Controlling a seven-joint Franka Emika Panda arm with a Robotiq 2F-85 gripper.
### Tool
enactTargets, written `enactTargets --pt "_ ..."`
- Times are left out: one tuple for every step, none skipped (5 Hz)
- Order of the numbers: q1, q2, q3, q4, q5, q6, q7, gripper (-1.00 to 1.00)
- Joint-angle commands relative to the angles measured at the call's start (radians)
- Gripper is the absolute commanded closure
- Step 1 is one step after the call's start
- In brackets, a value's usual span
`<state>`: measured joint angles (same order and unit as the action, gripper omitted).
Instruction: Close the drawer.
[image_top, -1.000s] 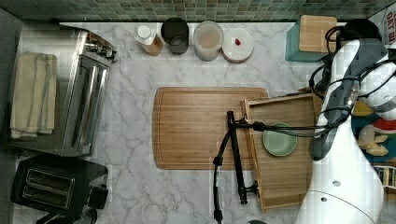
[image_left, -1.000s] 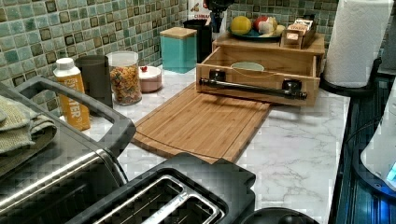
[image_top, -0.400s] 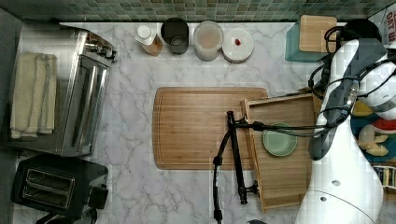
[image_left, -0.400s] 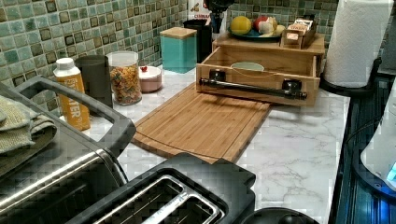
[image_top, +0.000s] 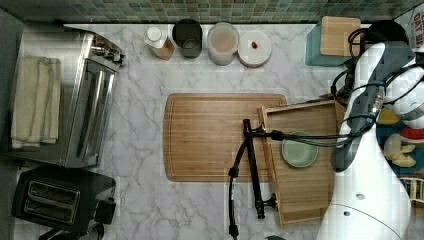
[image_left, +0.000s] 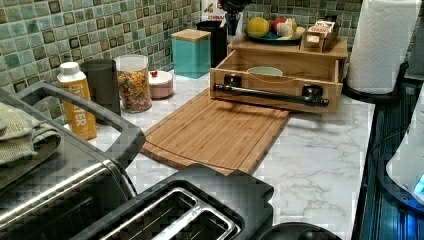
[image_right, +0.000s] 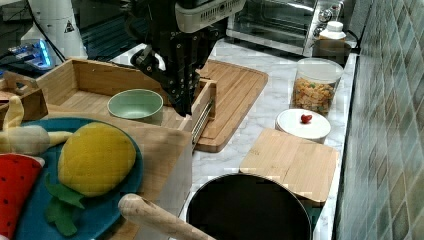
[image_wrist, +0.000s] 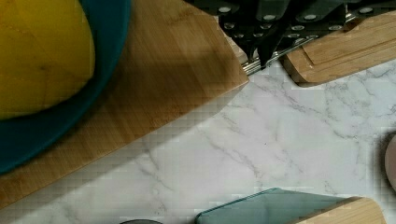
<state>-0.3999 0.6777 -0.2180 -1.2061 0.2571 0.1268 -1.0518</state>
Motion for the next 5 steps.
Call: enactTargets --pt "-0.086 -0.043 -0.068 0.067 -0.002 0.011 -0.001 1.0" --pt "-0.086 -0.043 -0.067 0.067 -0.002 0.011 -0.001 1.0" --pt "-0.085 -0.043 -0.069 0.067 -0.001 0.01 -0.001 1.0" --pt "-0.084 -0.043 -0.071 0.068 0.001 0.01 -0.002 1.0" --pt "-0.081 -0.042 -0.075 0.068 0.003 0.01 -0.003 1.0"
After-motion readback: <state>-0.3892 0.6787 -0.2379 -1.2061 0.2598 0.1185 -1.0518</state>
